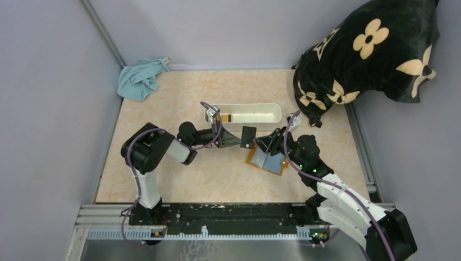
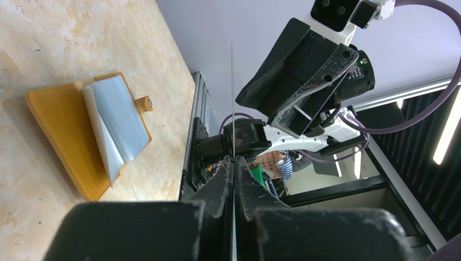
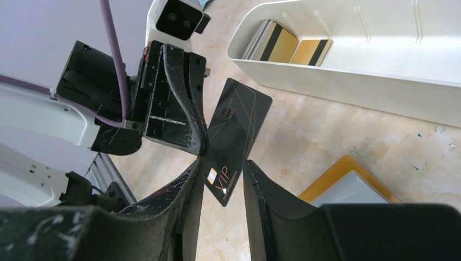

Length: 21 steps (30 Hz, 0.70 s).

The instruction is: Take the credit cards out of the card holder

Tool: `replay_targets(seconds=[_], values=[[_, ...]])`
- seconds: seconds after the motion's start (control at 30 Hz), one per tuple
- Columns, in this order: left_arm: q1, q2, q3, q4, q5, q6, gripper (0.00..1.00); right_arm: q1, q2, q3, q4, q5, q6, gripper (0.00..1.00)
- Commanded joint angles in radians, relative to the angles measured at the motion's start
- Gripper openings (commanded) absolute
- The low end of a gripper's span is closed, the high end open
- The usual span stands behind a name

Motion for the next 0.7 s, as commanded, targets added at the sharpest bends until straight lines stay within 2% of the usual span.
replay_targets(seconds=[0.0, 0.4, 0.67], values=[[-0.01, -0.023, 0.011, 0.28, -0.021, 0.009, 0.0, -0.009, 0.017, 0.01, 0.103, -0.022, 0.018, 0.33], [-0.037, -0.027, 0.039, 0.28, -0.04, 0.001, 0.0, -0.01, 0.027, 0.009, 0.102, -0.002, 0.013, 0.33], [-0.037, -0.016, 0.047, 0.28, -0.054, 0.004, 0.0, -0.011, -0.058, 0.022, -0.004, 0.058, -0.02, 0.32]])
